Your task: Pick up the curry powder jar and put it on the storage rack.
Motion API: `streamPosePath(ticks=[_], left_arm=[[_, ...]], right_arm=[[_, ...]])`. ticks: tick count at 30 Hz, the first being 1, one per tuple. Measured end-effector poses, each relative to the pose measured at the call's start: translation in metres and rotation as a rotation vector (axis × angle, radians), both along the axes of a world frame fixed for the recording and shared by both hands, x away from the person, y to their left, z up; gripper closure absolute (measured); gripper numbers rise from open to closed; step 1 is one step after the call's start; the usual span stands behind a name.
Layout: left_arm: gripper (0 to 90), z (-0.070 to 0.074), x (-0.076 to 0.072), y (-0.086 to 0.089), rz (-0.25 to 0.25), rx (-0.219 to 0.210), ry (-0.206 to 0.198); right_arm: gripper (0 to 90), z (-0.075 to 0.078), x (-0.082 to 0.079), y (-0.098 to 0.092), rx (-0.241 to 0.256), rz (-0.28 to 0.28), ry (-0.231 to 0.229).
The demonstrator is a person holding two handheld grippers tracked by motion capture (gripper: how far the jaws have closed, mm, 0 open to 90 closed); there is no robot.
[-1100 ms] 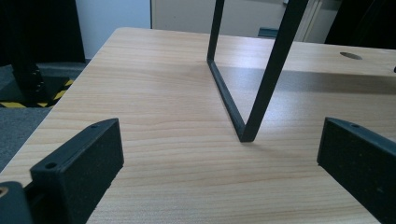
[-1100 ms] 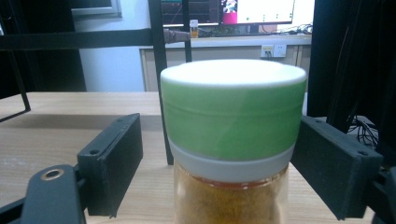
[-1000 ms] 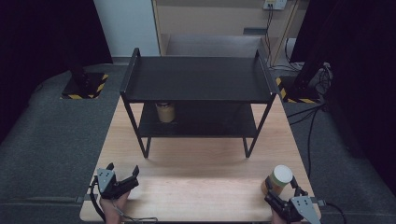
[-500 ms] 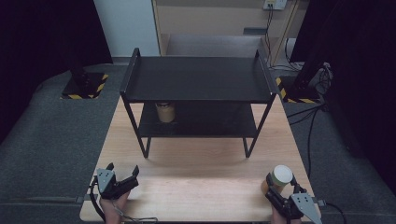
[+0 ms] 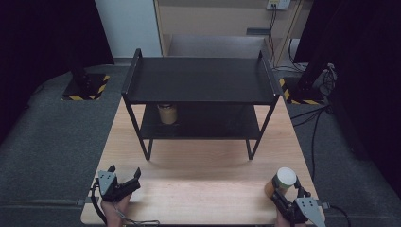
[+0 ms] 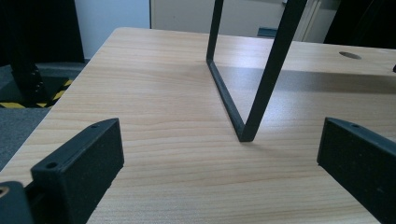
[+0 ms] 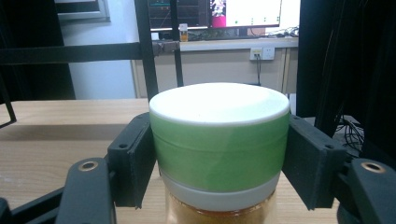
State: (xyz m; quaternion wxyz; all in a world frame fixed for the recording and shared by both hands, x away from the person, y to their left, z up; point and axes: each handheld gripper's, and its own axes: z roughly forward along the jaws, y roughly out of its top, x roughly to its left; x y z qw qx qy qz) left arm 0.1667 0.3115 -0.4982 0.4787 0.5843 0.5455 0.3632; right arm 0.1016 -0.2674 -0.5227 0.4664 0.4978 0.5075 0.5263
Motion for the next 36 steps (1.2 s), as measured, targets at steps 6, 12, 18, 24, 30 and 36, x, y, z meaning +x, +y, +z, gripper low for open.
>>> streamPosePath(ticks=[6,12,18,24,30,36], left_arm=[[0.0,0.000,0.000,0.000,-0.002,-0.001,0.000],[0.0,0.000,0.000,0.000,-0.002,0.000,-0.001],[0.0,0.000,0.000,-0.001,0.001,0.007,0.001],[0.0,0.000,0.000,-0.001,-0.001,0.012,0.000],[0.0,0.000,0.000,-0.002,0.000,0.013,0.000],[0.0,0.000,0.000,-0.003,-0.001,0.023,-0.003]], right_arm=[[32.9,0.000,0.000,0.001,-0.002,-0.003,-0.002],[33.0,0.002,0.001,0.001,0.002,-0.003,0.006],[33.2,0.002,0.000,0.003,0.006,-0.015,0.005],[33.2,0.003,-0.001,0.003,0.018,-0.020,0.007],[33.2,0.006,0.001,0.004,0.017,-0.022,0.015],[33.2,0.010,0.002,0.004,0.029,-0.013,0.013]])
